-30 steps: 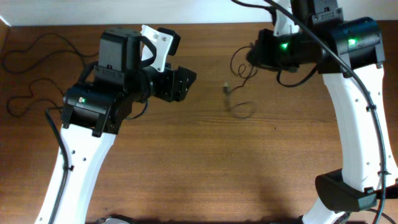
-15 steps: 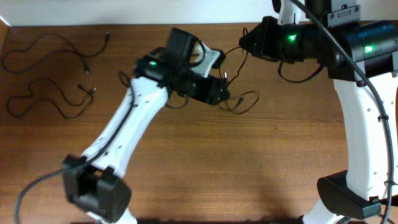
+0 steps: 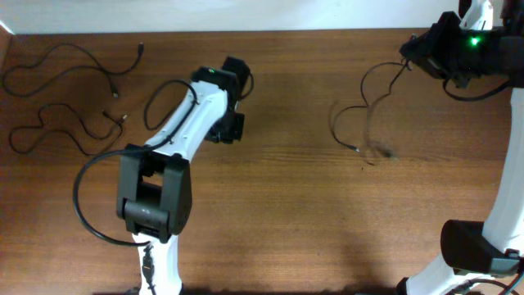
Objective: Untangle cables
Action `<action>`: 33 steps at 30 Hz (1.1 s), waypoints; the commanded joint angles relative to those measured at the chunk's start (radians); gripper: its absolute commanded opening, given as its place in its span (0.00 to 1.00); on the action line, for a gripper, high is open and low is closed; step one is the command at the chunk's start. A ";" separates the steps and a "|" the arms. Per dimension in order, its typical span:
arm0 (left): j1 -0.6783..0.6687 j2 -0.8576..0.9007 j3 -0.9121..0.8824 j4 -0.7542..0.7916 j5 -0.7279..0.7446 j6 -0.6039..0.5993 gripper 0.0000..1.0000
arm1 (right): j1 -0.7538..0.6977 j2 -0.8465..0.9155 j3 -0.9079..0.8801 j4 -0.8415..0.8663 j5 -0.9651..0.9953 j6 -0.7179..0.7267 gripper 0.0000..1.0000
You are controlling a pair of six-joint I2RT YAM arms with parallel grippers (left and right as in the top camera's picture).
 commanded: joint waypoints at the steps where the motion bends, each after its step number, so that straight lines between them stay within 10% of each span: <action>1: 0.021 -0.023 0.187 -0.024 0.257 0.116 0.24 | 0.035 -0.026 0.019 -0.011 -0.016 -0.016 0.04; 5: 0.019 -0.102 0.370 -0.026 0.853 0.367 0.42 | 0.053 -0.018 0.017 -0.017 0.190 0.266 0.04; 9: 0.018 -0.175 0.397 0.030 1.136 0.381 0.49 | 0.063 0.015 0.017 -0.029 0.180 0.375 0.04; 17: -0.084 -0.177 0.397 0.100 1.105 0.512 0.66 | 0.205 0.087 0.017 -0.043 0.206 0.586 0.06; 27: -0.169 -0.177 0.397 0.172 1.015 0.512 0.48 | 0.324 0.098 0.016 -0.058 0.230 0.628 0.04; 33: -0.169 -0.177 0.396 0.074 0.659 0.507 0.51 | 0.168 0.097 0.017 -0.120 0.394 0.542 0.11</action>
